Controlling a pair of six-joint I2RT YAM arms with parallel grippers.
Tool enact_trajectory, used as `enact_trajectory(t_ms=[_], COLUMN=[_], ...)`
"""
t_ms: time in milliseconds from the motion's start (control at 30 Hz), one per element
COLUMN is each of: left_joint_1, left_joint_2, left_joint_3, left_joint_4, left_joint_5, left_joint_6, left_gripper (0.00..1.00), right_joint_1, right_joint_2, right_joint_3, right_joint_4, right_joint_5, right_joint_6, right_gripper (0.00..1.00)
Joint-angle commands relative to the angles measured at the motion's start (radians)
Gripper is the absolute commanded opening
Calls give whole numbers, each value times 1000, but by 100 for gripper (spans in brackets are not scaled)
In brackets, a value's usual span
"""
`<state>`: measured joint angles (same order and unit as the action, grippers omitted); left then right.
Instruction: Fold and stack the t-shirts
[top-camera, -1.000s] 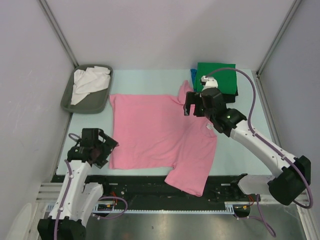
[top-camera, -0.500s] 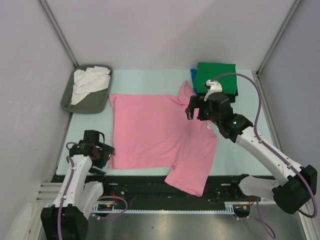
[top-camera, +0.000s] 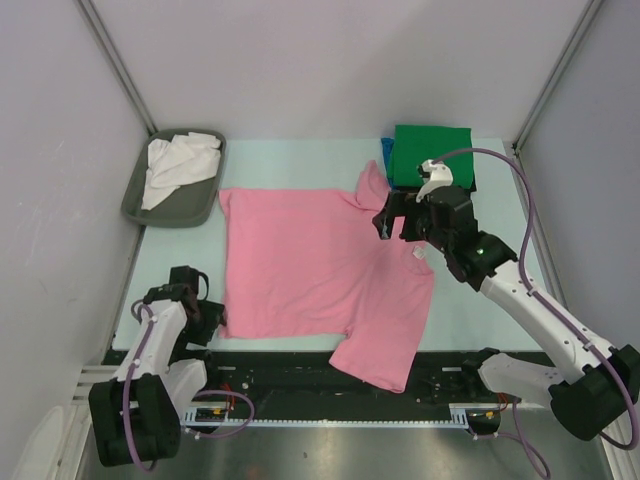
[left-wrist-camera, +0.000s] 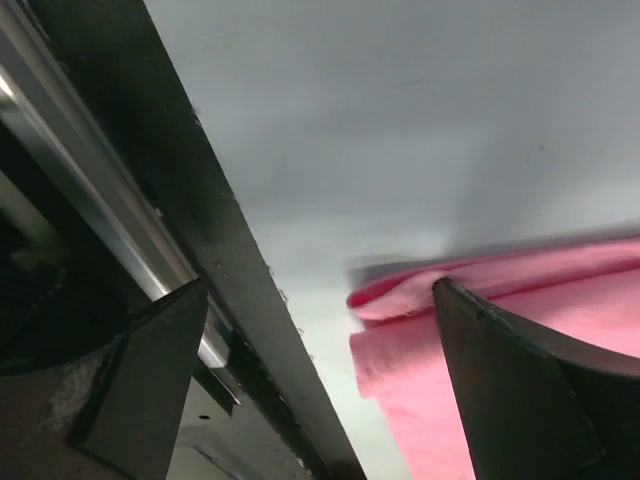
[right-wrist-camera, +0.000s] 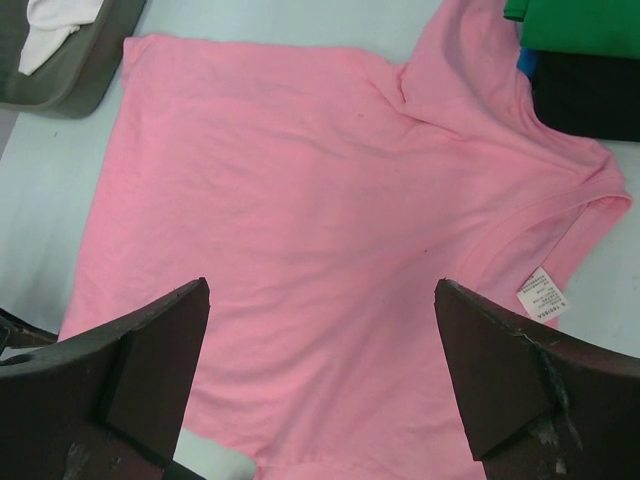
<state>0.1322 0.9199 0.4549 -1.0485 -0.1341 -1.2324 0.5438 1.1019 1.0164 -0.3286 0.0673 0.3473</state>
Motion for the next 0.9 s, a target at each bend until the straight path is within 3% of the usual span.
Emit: enact_trajectory(t_ms=[0,200,400,667,867], left_joint_1=[9,9,10,44,66], left_joint_2=[34,45,54,91,195], left_joint_3=[-42,-64,-49,5,50], left_joint_4=[44,103,171,192,246], left_joint_5=[37,59,94,106,151], left_joint_6=[-16,14,50,108,157], left_gripper=[100,93,72,55,53], right_joint_1=[-13,-19,-25,-30,-30], right_joint_2=[-36,-39,-45,-45,-40], right_joint_3=[-9,-19,-25,-32,-35], right_joint_4=[39,46,49,54,57], right_joint_5=[-32,-40,-47,-47,-49], right_joint_6=[12,15,16,16,18], right_gripper=[99,99,97,96,96])
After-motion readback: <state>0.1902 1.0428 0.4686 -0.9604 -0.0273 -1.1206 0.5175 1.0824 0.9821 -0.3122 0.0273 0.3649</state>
